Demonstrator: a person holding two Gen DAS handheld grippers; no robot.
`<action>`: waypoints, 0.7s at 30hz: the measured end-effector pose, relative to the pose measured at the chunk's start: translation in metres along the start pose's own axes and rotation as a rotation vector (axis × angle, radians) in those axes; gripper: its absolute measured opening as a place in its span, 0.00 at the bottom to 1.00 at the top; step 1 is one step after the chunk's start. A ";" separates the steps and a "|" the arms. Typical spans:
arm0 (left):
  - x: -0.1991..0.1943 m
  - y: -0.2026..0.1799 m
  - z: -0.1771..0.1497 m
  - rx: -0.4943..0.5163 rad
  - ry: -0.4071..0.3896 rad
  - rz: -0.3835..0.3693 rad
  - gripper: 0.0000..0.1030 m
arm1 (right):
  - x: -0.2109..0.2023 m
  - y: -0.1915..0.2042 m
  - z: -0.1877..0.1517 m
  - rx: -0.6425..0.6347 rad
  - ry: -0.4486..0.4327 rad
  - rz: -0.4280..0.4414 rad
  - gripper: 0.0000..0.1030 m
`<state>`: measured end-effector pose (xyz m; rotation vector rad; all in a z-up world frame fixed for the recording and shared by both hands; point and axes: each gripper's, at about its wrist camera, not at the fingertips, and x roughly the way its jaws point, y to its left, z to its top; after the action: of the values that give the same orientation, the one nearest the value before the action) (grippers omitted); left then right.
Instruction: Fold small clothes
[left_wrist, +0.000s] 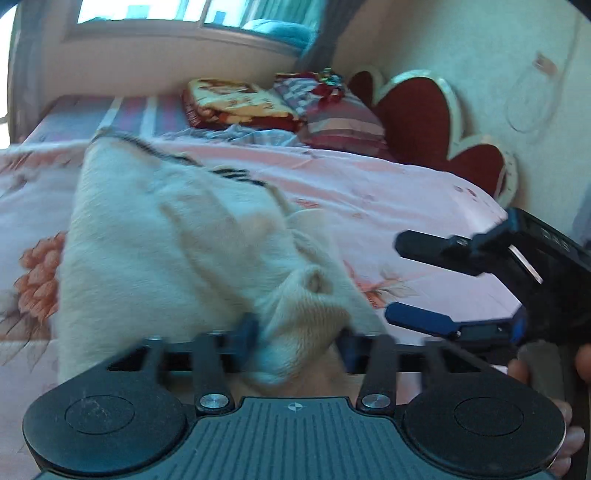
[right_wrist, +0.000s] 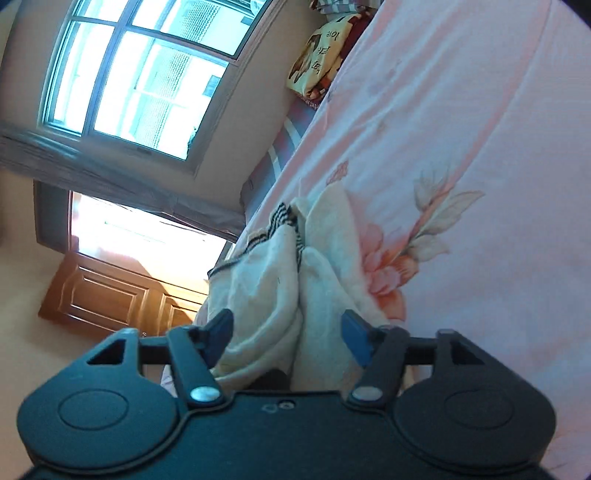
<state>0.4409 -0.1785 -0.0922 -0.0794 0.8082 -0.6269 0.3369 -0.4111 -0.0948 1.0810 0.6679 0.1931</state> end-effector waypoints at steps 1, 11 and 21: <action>-0.010 -0.009 0.001 0.018 -0.010 -0.038 0.71 | -0.004 -0.002 0.001 0.003 0.002 0.005 0.68; -0.098 0.106 -0.005 -0.271 -0.181 0.080 0.71 | 0.033 0.023 -0.007 -0.087 0.118 0.039 0.68; -0.056 0.133 -0.025 -0.351 -0.113 0.133 0.71 | 0.092 0.068 -0.020 -0.365 0.253 -0.089 0.24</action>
<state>0.4602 -0.0343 -0.1127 -0.3747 0.7995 -0.3470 0.4094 -0.3217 -0.0798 0.6804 0.8673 0.3638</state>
